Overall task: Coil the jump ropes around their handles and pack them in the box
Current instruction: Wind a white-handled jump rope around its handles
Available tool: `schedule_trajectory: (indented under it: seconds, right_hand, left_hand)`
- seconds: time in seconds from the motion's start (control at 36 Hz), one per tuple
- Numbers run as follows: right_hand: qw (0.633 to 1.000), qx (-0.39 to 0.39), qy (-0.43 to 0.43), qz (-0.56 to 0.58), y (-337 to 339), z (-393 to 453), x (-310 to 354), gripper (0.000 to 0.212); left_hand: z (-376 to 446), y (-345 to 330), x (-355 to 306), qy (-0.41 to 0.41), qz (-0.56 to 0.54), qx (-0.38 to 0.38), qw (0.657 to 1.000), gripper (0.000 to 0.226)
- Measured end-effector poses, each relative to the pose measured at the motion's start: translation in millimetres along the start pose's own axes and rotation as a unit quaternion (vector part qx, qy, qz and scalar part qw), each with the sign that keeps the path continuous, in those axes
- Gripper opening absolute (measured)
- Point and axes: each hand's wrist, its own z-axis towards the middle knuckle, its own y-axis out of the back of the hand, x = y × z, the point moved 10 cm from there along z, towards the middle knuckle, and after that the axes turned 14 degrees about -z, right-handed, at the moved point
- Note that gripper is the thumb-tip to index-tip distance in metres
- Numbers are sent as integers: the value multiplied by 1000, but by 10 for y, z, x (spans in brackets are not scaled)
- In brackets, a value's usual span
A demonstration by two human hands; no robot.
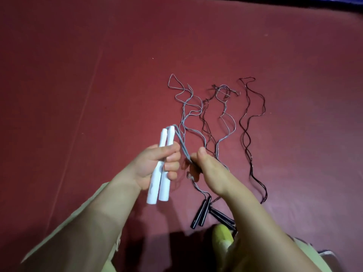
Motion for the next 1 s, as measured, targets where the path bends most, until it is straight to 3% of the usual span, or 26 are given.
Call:
schedule_trajectory:
  seconds: [0.08, 0.19, 0.33, 0.42, 0.47, 0.56, 0.64, 0.78, 0.92, 1.0]
  right_hand:
    - [999, 30, 6, -36, -63, 6, -12, 82]
    - [996, 38, 26, -71, 59, -43, 39, 53]
    - [977, 74, 53, -190, 112, -106, 59, 18]
    - [984, 73, 63, -150, 128, -105, 79, 17]
    - [994, 71, 59, -64, 170, -94, 47, 18]
    - [995, 37, 40, 79, 274, -23, -72, 16]
    - [989, 21, 30, 143, 303, 42, -162, 10]
    - [961, 107, -20, 254, 79, 48, -277, 16]
    - [932, 52, -26, 357, 231, 115, -365, 39]
    - [941, 36, 2, 337, 298, 122, -358, 41]
  left_hand:
    - [29, 175, -145, -31, 19, -52, 998, 29]
    - [79, 361, -146, -35, 161, -131, 978, 32]
    - [139, 493, 31, 54, 441, -160, 882, 26]
    - [157, 439, 229, 124, 532, -114, 830, 10]
    - [181, 408, 373, 162, 540, -79, 822, 14]
    - [202, 323, 543, 199, 519, -39, 830, 32]
    - [226, 166, 640, 201, 471, 8, 859, 19]
    - [225, -56, 729, 201, 393, 74, 894, 22]
    - [314, -38, 543, 137, 247, 18, 959, 9]
    - [318, 5, 498, 140, 219, 15, 965, 25]
